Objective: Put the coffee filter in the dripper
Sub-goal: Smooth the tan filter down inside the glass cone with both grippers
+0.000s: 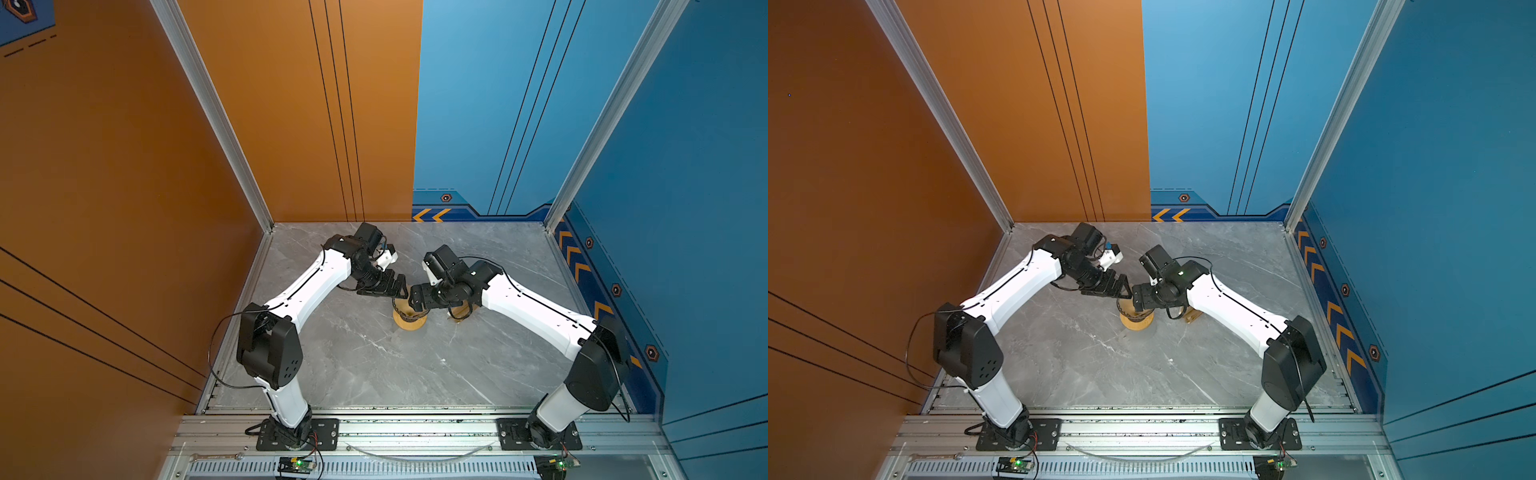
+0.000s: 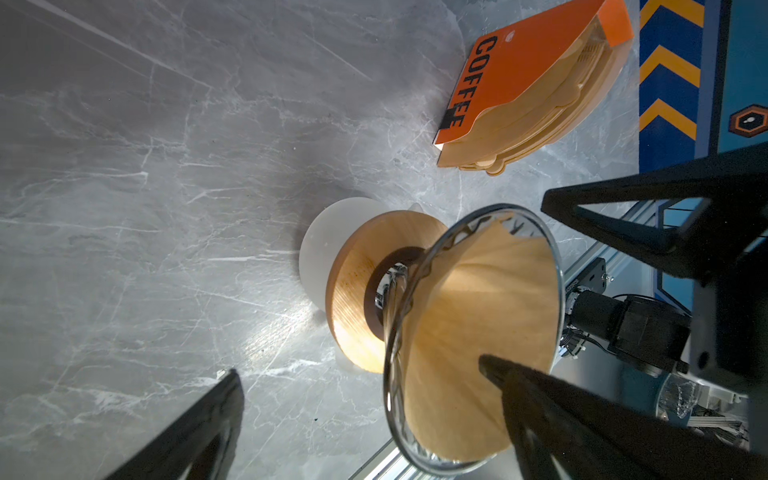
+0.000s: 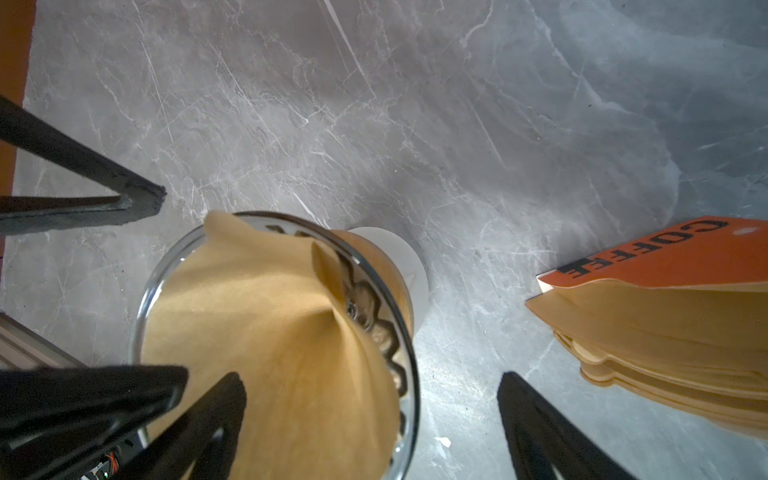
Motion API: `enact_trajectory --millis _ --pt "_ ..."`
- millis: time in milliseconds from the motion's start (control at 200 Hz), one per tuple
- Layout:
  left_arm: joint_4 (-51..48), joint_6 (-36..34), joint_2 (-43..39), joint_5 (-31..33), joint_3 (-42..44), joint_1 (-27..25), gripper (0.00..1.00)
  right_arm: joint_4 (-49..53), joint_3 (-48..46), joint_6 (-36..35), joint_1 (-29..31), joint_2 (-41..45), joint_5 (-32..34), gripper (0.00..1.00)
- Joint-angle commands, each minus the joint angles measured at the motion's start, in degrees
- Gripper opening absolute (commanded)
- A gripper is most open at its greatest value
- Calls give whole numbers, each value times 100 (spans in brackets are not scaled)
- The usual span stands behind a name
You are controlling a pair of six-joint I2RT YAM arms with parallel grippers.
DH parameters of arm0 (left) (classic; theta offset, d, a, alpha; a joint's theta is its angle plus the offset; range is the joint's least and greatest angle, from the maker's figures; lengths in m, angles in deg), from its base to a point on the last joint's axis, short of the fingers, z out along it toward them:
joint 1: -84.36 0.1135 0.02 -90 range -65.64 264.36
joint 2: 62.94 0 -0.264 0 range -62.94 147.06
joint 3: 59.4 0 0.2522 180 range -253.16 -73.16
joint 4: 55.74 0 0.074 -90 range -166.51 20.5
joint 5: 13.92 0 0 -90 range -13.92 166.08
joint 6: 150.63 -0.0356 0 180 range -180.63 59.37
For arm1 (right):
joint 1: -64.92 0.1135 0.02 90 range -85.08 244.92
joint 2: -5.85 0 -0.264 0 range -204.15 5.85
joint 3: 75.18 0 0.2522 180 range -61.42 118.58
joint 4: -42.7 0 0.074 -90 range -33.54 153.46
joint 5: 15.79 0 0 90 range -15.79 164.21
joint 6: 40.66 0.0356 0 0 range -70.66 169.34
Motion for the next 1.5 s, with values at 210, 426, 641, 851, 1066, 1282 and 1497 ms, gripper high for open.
enact_trajectory --millis 210,426,641,851,1066,1282,1497 --pt "-128 -58 -77 205 40 13 98 130 -89 19 155 104 168 94" --pt "-124 -66 -131 240 43 51 98 125 -80 65 304 107 259 90" --pt "-123 -57 -135 200 43 65 98 125 -55 91 331 149 321 85" --pt "-128 -59 -134 160 43 64 98 134 -69 110 381 195 385 80" --pt "-117 -49 -109 115 44 64 98 130 -52 111 407 259 442 78" --pt "-91 4 -67 -213 17 55 98 73 151 -10 237 240 550 79" --pt "228 139 -196 -666 128 117 99 -129 240 -100 66 168 134 74"
